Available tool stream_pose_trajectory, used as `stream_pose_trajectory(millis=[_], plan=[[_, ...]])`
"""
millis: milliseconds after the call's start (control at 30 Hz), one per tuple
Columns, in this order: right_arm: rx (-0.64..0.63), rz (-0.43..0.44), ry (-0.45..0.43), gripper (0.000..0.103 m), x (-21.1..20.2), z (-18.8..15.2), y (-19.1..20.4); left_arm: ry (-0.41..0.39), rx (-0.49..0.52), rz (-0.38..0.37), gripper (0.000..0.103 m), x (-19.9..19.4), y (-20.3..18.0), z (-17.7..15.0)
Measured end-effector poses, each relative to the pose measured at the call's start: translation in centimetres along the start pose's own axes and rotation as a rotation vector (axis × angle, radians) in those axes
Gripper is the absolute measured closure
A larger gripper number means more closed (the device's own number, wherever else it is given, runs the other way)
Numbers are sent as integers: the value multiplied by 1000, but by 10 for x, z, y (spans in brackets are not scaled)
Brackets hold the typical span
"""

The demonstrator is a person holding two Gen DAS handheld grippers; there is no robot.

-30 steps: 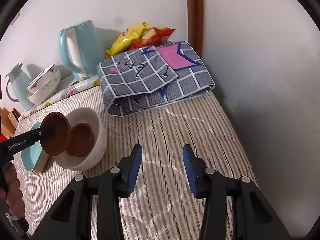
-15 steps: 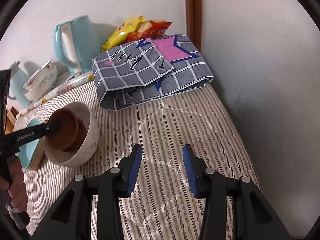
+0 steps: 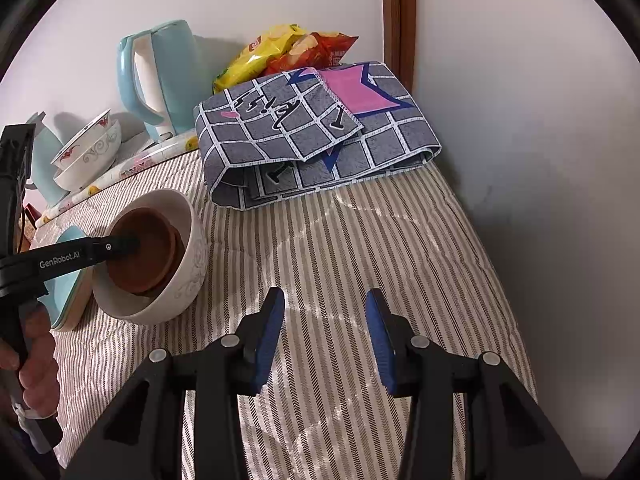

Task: Organize plates and bowls
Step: 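Lower the second brown clay bowl into the white bowl with the left gripper and open it, then grasp the white bowl rim with the right gripper while the left gripper grips the rim too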

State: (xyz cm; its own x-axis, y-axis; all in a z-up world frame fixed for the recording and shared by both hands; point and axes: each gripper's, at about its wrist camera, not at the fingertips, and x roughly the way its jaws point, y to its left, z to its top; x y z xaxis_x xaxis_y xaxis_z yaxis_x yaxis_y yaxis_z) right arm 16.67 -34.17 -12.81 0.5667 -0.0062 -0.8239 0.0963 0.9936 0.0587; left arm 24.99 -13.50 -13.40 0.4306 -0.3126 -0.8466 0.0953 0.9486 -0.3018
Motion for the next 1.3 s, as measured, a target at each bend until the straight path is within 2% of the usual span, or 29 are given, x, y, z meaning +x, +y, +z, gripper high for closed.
stream_pose_trajectory(millis=[167, 333, 633, 933, 1067, 1300], plan=[[-23, -19, -2, 61, 0, 0, 6, 11, 20, 11, 91, 0, -3, -1], [-33, -10, -11, 61, -3, 2, 11, 14, 28, 31, 82, -4, -5, -3], [-38, 10, -28, 61, -13, 3, 18, -10, 35, 20, 82, -22, -6, -6], [-44, 80, -40, 61, -18, 12, 36, -53, 39, 76, 82, -51, 2, -6], [-53, 111, -50, 61, -18, 19, 49, -37, 27, 99, 82, -54, 11, -8], [-86, 130, -13, 61, -8, 28, 67, -14, 7, 113, 82, -49, 18, -14]])
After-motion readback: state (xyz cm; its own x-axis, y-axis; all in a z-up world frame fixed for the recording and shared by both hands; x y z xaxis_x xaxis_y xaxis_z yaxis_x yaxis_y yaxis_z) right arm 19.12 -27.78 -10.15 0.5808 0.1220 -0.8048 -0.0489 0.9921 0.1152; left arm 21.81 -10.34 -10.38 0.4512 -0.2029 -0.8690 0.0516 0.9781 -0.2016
